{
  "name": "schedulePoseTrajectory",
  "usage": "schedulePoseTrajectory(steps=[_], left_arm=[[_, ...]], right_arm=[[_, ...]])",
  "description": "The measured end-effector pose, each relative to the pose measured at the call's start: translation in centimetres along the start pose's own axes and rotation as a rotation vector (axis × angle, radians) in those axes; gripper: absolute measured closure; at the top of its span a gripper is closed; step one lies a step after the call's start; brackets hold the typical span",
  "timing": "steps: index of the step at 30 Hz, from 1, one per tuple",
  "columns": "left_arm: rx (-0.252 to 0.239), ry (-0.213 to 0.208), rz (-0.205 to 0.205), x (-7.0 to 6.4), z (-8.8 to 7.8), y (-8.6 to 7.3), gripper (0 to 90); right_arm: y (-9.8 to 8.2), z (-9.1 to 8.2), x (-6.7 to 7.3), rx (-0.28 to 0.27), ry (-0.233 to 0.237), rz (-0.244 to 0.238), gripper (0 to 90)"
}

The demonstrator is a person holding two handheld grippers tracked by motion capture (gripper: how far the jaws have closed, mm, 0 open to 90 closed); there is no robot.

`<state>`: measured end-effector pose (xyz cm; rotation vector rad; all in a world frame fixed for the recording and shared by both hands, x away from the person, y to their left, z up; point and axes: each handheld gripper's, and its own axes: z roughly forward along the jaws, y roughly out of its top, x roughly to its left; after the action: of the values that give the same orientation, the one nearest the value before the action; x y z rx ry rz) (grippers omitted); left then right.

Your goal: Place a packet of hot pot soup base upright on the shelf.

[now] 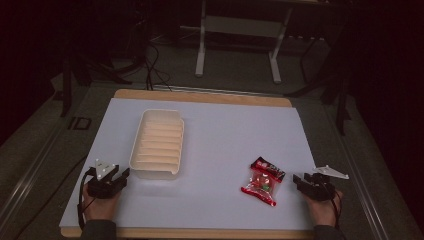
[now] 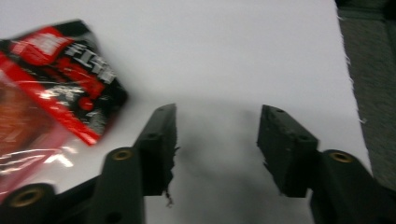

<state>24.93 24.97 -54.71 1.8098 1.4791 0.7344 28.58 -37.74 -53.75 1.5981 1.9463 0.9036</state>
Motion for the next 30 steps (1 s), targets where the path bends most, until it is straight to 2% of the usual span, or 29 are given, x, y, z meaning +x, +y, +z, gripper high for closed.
schedulePoseTrajectory(steps=[3,7,10,11,12,13,15,19,22,26,30], left_arm=[[0.01,-0.002,0.018,-0.2,0.0,0.0,57.0],[0.031,-0.012,0.048,-0.3,0.2,0.0,57.6],[0.032,-0.01,0.049,-0.3,0.3,0.0,57.6],[0.034,-0.014,0.041,-0.3,0.3,0.0,57.5],[0.034,-0.014,0.041,-0.3,0.3,0.0,57.6],[0.04,-0.019,0.041,-0.3,0.4,0.0,57.5],[0.043,-0.022,0.041,-0.3,0.4,0.0,57.4],[0.048,-0.026,0.033,-0.2,0.5,0.0,55.9],[0.049,-0.027,0.033,-0.2,0.5,0.0,55.2],[0.06,-0.027,0.041,-0.3,0.5,0.0,54.8],[0.062,-0.025,0.041,-0.3,0.6,0.0,54.8]], right_arm=[[0.1,-0.1,0.1,-0.005,0.003,-0.006,53.8],[0.5,-0.1,0.3,-0.016,0.067,-0.021,53.7],[1.2,-0.2,0.6,-0.011,0.084,-0.065,54.6],[1.7,-0.3,0.9,-0.009,0.086,-0.114,54.3],[1.7,-0.3,0.9,-0.009,0.086,-0.114,54.3],[2.3,-0.2,1.1,0.006,0.09,-0.146,53.6],[2.5,-0.1,1.2,0.008,0.105,-0.15,54.0],[3.8,0.4,1.4,0.029,0.192,-0.148,53.3],[4.0,0.7,1.5,0.037,0.216,-0.15,53.6],[4.5,2.2,1.8,0.086,0.283,-0.152,53.9],[4.3,3.2,2.0,0.129,0.313,-0.145,55.6]])
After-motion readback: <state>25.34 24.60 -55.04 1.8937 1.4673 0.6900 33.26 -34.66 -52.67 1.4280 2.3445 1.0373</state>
